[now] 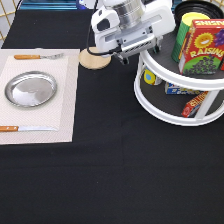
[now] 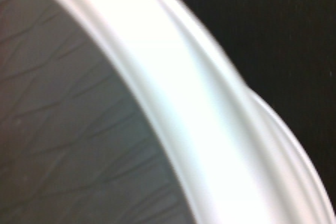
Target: Pick up the bowl from the lazy Susan and put bowl on the plate
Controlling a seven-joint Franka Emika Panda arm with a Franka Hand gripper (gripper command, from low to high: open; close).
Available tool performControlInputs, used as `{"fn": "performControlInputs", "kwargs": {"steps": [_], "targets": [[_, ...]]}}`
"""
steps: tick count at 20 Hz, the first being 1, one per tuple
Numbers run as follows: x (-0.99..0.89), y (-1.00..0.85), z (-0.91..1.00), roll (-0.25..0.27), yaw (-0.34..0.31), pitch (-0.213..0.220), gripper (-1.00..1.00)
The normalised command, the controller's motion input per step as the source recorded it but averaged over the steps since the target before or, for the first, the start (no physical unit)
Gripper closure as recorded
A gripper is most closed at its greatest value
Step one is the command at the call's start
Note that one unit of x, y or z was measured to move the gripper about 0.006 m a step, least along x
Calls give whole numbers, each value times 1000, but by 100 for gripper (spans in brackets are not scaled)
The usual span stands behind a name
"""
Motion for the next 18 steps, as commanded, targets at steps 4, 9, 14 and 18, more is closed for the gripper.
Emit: {"fn": "performControlInputs", "kwargs": {"steps": [4,9,14,18], "targets": [[333,-15,303,0,84,31,-100],[-252,-59,825,-57,3,-4,-100],[-847,0,585,-93,-23,-15,-100],[-992,-4,127,-128,-29,2,-100]]}}
